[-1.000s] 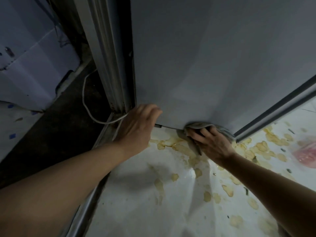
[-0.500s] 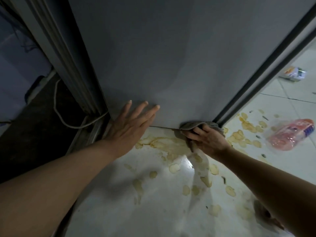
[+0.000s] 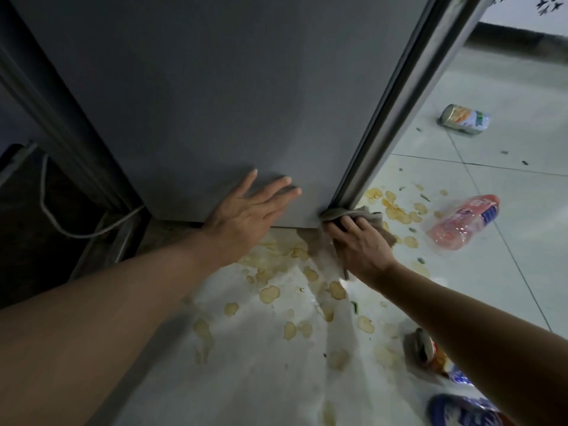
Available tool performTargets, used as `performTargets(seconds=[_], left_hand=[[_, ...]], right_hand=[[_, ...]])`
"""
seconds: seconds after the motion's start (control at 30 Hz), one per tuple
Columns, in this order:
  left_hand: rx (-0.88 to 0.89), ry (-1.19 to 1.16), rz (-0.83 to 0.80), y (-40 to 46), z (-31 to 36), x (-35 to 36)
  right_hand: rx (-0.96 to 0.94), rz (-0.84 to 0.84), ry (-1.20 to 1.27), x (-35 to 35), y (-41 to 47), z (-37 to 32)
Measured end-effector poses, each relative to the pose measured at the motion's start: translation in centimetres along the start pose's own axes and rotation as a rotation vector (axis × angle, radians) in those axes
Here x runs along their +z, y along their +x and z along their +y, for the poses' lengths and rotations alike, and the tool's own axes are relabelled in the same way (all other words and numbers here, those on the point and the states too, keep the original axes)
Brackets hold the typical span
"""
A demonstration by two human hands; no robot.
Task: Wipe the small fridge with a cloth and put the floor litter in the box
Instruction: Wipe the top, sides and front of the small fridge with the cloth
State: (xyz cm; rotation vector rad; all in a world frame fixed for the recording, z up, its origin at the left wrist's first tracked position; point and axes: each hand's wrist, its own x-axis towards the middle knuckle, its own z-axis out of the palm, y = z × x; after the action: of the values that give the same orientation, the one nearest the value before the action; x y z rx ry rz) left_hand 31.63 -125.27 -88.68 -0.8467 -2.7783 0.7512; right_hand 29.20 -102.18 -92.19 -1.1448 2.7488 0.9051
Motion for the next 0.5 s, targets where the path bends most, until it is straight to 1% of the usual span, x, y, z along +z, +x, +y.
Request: performTargets(seconds=[0.07,0.13,0.27,0.3,0.33,0.4,0.43,0.5], left_hand=[[0.000,-0.039,-0.153,0.2,0.3,-1.4],[-0.016,-0.057,-0.210,0.6,0.4,-2.6],[-0.009,-0.085,-0.222,0.5,0.8,-4.2],[-0.001,-0.089,-0.221,0.5,1.0,-4.7],[0.004,-0.098,-0.215,0.5,1.2,-5.1],[0.023,-0.124,-0.200,0.6,1.5,-5.7],[0.038,-0.125,-0.195,0.8,1.5,-6.0],[0.057,-0.127,-0.180,1.1,1.5,-6.4]], right_hand=[[0.111,0.064,0.122,-1.1,-0.6,-0.1],[0.217,0.103,0.295,-1.7,-1.1,-0.1],[0.425,0.138,0.516,-2.2,-3.3,0.6],[0.499,0.152,0.629,-2.2,-4.0,0.9],[0.583,0.172,0.801,-2.3,-4.6,1.0],[0.798,0.278,1.216,-2.5,-5.0,1.3],[0.893,0.327,1.336,-2.5,-4.8,1.4],[0.989,0.366,1.410,-2.0,-3.8,1.5]])
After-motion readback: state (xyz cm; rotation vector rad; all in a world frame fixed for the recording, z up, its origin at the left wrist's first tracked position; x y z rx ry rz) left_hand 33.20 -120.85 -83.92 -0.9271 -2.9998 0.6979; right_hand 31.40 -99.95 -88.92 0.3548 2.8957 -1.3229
